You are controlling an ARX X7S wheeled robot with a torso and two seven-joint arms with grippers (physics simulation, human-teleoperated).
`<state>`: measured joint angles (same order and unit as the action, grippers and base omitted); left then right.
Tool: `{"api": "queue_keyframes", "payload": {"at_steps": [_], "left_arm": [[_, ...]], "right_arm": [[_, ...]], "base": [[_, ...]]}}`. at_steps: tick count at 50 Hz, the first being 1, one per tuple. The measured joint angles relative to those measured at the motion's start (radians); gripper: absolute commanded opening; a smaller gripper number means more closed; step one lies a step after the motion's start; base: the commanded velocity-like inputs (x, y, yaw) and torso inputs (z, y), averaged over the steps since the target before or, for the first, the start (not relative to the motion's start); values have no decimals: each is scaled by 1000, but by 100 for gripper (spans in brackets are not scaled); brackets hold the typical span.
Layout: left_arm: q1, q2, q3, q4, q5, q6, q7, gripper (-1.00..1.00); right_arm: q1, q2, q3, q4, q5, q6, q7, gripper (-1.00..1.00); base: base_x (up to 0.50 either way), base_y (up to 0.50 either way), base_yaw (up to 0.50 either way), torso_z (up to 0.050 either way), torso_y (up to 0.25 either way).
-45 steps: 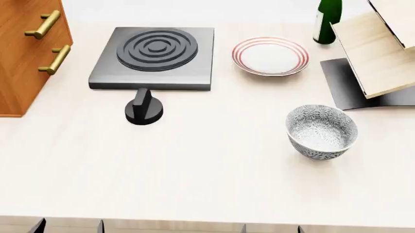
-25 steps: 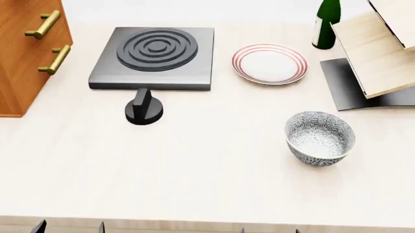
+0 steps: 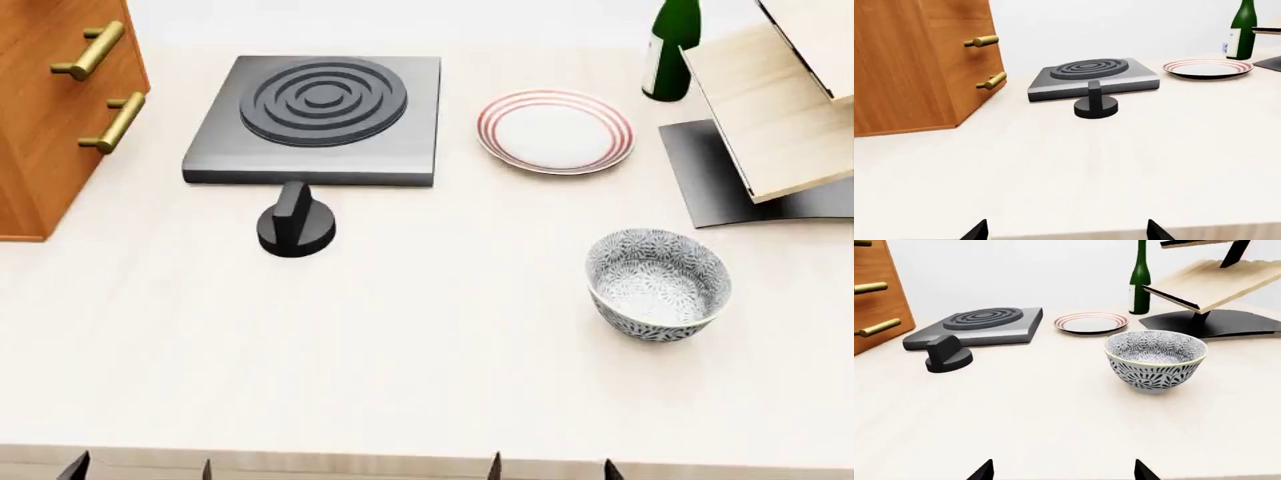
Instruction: Put the bowl on the stove.
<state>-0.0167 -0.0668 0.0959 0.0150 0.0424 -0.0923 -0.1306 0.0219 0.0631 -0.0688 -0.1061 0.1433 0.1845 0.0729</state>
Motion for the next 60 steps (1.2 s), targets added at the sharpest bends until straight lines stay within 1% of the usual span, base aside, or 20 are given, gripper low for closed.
{"api": "queue_keyframes", "payload": {"at_steps": [6,12,15,19,24,25,26,28,29,31,33,35,38,41,45,50,54,60], "left_arm": [[16,-24,-9,111,10,-19,-23,100],[31,-59,-47,343,38,-78,-49,100],[32,-78,-72,478,49,-122,-55,100],[22,-93,-129,659,51,-180,-45,100],[1,-44,-251,806,47,-170,50,100],[13,-50,-269,828,28,-153,51,100],[38,-70,-282,847,-3,-124,38,100],[94,-144,-316,881,-59,-73,-25,100],[139,-198,-348,895,-85,-39,-73,100],[252,-331,-409,920,-131,22,-198,100],[351,-485,-461,939,-169,72,-355,100],[431,-615,-505,956,-199,113,-496,100],[525,-767,-556,976,-233,163,-661,100],[595,-876,-595,990,-255,205,-779,100],[660,-975,-629,1004,-270,250,-888,100],[713,-1061,-651,1016,-277,288,-980,100],[740,-1108,-661,1021,-282,307,-1031,100],[764,-1152,-670,1026,-286,322,-1078,100]], "right_arm": [[60,44,26,-117,11,135,27,100],[181,128,134,-287,98,370,24,100],[249,166,220,-367,167,498,19,100],[358,209,372,-454,288,681,13,100],[471,275,596,-539,461,886,-23,100],[491,289,645,-551,495,923,-30,100],[510,304,692,-562,527,958,-36,100],[544,334,781,-580,585,1020,-48,100],[560,348,823,-587,612,1048,-53,100],[589,374,903,-596,663,1102,-61,100],[611,397,973,-603,707,1145,-68,100],[622,418,1030,-611,742,1176,-79,100],[633,449,1112,-616,791,1216,-95,100],[643,480,1195,-612,842,1255,-104,100],[638,512,1290,-603,893,1286,-122,100],[625,532,1370,-588,927,1300,-138,100],[610,533,1397,-584,942,1296,-150,100],[584,526,1406,-581,944,1275,-166,100]], "base": [[0,0,0,0,0],[0,0,0,0,0],[0,0,0,0,0],[0,0,0,0,0],[0,0,0,0,0],[0,0,0,0,0],[0,0,0,0,0],[0,0,0,0,0],[0,0,0,0,0],[0,0,0,0,0],[0,0,0,0,0],[0,0,0,0,0],[0,0,0,0,0],[0,0,0,0,0],[0,0,0,0,0],[0,311,0,0,0],[0,500,0,0,0],[0,500,0,0,0]]}}
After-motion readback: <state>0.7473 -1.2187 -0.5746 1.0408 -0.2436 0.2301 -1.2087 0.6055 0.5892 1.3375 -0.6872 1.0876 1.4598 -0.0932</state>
